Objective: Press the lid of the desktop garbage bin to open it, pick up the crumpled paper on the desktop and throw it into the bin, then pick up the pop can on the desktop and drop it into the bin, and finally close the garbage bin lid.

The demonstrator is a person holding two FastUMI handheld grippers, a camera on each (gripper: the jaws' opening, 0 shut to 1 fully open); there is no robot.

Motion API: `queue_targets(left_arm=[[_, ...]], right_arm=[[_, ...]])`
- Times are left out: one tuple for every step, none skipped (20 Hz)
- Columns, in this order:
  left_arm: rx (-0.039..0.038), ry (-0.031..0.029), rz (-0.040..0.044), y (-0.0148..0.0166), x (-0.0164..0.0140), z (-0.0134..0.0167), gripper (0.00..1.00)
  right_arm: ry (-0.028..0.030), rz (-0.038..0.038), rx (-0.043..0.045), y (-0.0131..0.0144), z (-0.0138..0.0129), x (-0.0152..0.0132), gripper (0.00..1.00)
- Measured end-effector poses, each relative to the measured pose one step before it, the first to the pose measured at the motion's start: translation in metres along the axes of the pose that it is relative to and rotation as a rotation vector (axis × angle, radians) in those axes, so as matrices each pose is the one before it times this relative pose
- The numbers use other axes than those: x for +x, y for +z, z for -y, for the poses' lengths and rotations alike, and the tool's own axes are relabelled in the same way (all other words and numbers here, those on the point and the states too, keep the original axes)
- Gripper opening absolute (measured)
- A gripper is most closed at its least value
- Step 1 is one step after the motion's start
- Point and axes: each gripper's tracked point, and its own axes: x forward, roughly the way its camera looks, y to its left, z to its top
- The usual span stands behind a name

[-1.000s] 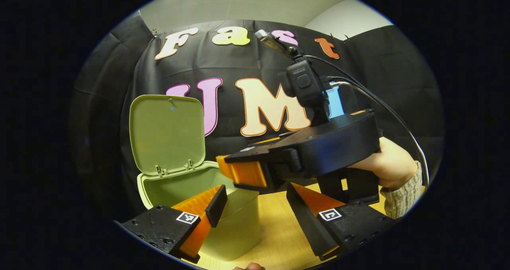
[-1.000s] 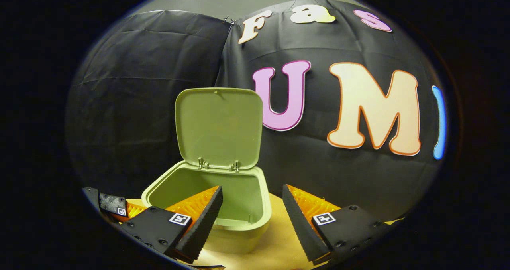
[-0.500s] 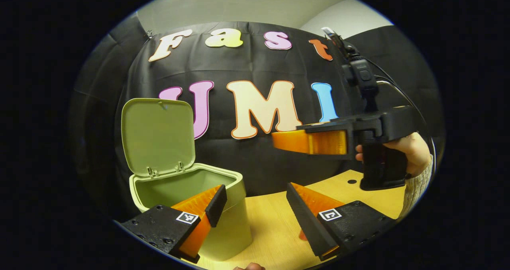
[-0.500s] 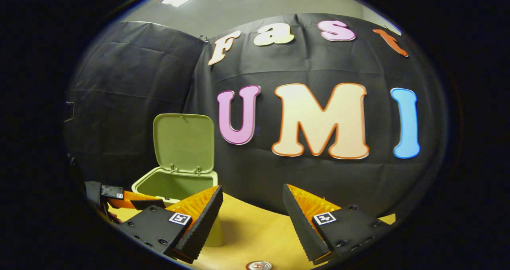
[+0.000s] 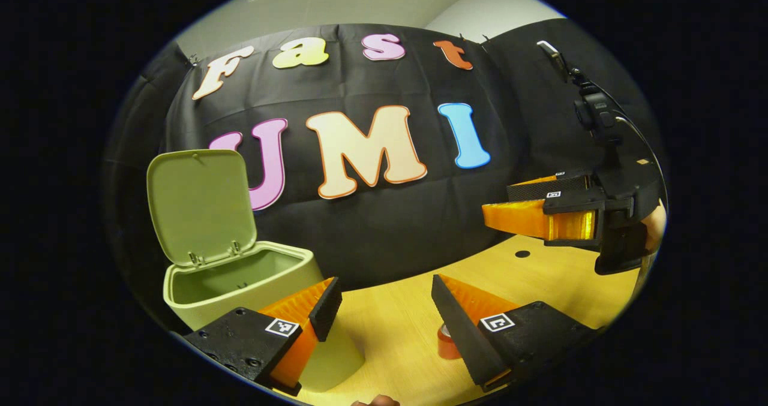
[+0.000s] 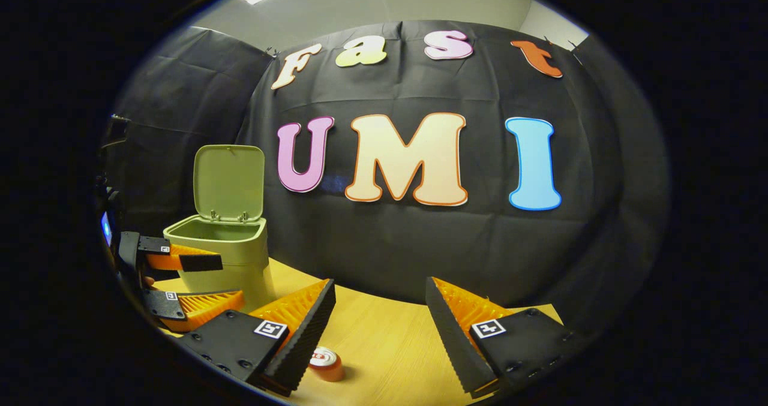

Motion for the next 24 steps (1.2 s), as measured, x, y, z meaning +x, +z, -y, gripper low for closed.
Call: queue_targets(left_arm=[[-0.00006,-0.0129,-0.01358,-0.00433,0.00514,0.00797,0.94],[-0.00117,-0.01179,-0.01266,-0.00469,0.00381,0.00673,0.94],[-0.00405,-0.01711,-0.01394,-0.00525,0.00356,0.00916,0.94],[-0.00228,-0.01968,-0.01686,-0.00602,0.00391,0.00944,0.94],[-0.00046,-0.01884,-0.01953,-0.00603,0.00466,0.00725,0.94],[0.00126,-0.0131,-0.01908,-0.0057,0.00414,0.00647,0.94],[0.00316,-0.01021,-0.01949,-0.00683,0.00499,0.006,0.94],[0.00383,-0.00595,-0.01767,-0.00552,0.00443,0.00475,0.94],[0.00507,-0.00422,-0.01763,-0.00638,0.00506,0.00327,0.94],[0.00641,-0.00447,-0.01687,-0.00555,0.00572,0.00229,0.94],[0.0077,-0.00344,-0.01705,-0.00679,0.00438,0.00347,0.94],[0.00739,-0.00328,-0.02021,-0.00576,0.00442,0.00252,0.94],[0.00455,-0.00155,-0.02048,-0.00661,0.0032,0.00318,0.94],[0.0044,-0.00259,-0.01726,-0.00568,0.0042,0.00336,0.94],[0.00524,-0.00609,-0.01692,-0.00554,0.00402,0.00351,0.94],[0.00485,-0.00673,-0.0158,-0.00433,0.00478,0.0031,0.94],[0.0045,-0.00706,-0.0128,-0.00359,0.00332,0.00359,0.94],[0.00423,-0.00646,-0.01129,-0.00491,0.00248,0.00467,0.94],[0.00507,-0.00379,-0.01097,-0.00359,0.0031,0.00224,0.94],[0.00456,0.00034,-0.01618,-0.00431,0.00206,0.00092,0.94],[0.00208,-0.00058,-0.01457,-0.0047,0.00282,0.00091,0.94],[-0.0002,-0.00245,-0.01371,-0.00406,0.00273,0.00097,0.94],[-0.00268,-0.00421,-0.01379,-0.00374,0.00171,0.00059,0.94],[-0.00435,-0.00755,-0.00894,-0.00255,0.00046,0.00168,0.94]], right_arm=[[-0.00249,-0.00661,0.0095,-0.00461,0.00395,-0.0014,0.95],[-0.00131,-0.00232,0.00644,-0.00283,0.00253,-0.00113,0.95],[-0.00312,0.00004,0.00521,-0.00193,0.00286,-0.00034,0.95],[-0.00041,-0.0007,0.00361,-0.00212,0.0024,-0.00038,0.95],[0.00091,-0.00395,0.00385,-0.00255,0.0018,0.0004,0.95],[0.00044,-0.00172,0.00249,-0.00254,0.00186,-0.0003,0.95],[-0.00285,0.00072,0.00046,-0.00111,0.0031,0.00028,0.95],[-0.0043,0.00177,-0.00066,-0.00147,0.00329,-0.00186,0.95],[-0.0061,0.00139,0.00007,-0.00158,0.00354,-0.00068,0.95],[-0.0055,0.00435,-0.00082,-0.00119,0.00305,-0.00238,0.95],[-0.00591,0.00381,-0.0003,-0.00017,0.00323,-0.00066,0.95],[-0.00997,-0.00317,0.00038,-0.00111,0.00383,-0.00025,0.95],[-0.00911,0.00075,0.00079,-0.00044,0.00346,0.00007,0.96],[-0.00799,0.00319,0.00224,0.00127,0.0035,-0.00123,0.96],[-0.00453,0.00372,0.00119,0.0012,0.00234,0.00049,0.95],[-0.00174,0.00144,0.00036,-0.00011,0.00134,-0.00187,0.95],[-0.00238,0.00163,0.00235,0.00052,0.00193,-0.0011,0.95],[-0.00203,0.00132,0.00284,0.00002,0.00206,-0.001,0.95],[-0.00139,0.00148,0.0032,0.00093,0.00183,0.00107,0.95],[-0.00198,0.00318,0.00484,0.00035,0.00171,-0.0003,0.95],[-0.00148,0.0033,0.00518,0.00182,0.00111,0.00147,0.95],[-0.00304,0.00552,0.00521,0.00206,0.0021,-0.00099,0.95],[-0.00461,0.0069,0.00551,0.0019,0.00268,-0.00085,0.95],[-0.00677,0.00577,0.00382,0.00116,0.00265,-0.00163,0.95]])
